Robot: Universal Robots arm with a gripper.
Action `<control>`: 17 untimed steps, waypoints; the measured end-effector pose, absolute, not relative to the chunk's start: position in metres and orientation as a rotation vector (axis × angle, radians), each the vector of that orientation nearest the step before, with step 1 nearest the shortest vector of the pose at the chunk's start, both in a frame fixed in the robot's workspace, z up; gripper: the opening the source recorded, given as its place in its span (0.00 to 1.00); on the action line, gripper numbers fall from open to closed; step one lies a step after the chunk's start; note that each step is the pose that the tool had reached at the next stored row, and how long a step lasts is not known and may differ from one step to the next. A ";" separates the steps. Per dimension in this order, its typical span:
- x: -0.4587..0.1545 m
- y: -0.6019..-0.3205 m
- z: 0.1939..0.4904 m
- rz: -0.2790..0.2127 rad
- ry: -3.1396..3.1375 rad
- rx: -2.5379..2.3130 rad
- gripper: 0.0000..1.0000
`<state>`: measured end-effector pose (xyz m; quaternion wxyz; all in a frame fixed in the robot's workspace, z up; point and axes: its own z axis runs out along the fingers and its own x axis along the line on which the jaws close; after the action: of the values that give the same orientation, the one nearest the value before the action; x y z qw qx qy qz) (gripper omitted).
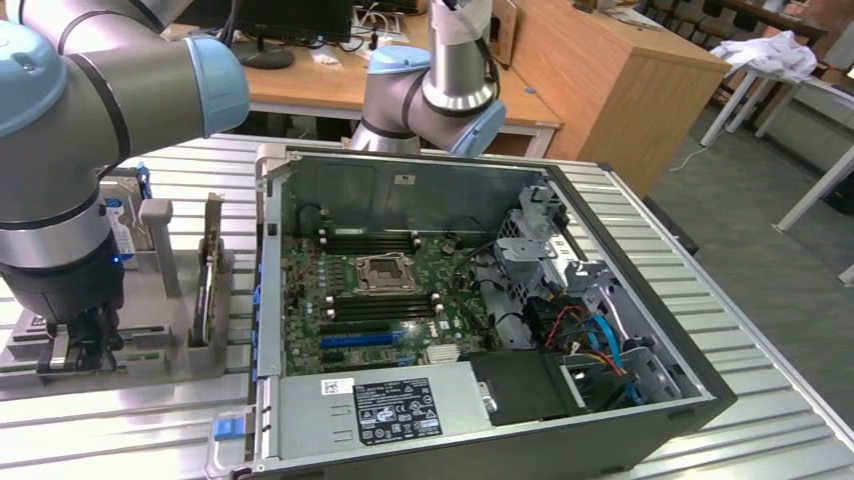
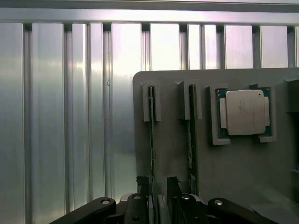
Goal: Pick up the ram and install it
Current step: 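Pick up the ram and move it above insertion slot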
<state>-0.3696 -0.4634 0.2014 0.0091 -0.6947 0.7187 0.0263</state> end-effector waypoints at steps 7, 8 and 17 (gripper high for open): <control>-0.370 -0.463 0.201 0.082 2.245 -2.170 0.30; -0.370 -0.463 0.201 0.082 2.245 -2.170 0.30; -0.370 -0.463 0.201 0.082 2.245 -2.170 0.22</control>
<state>-0.3696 -0.4634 0.2014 0.0090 -0.6947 0.7188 0.0263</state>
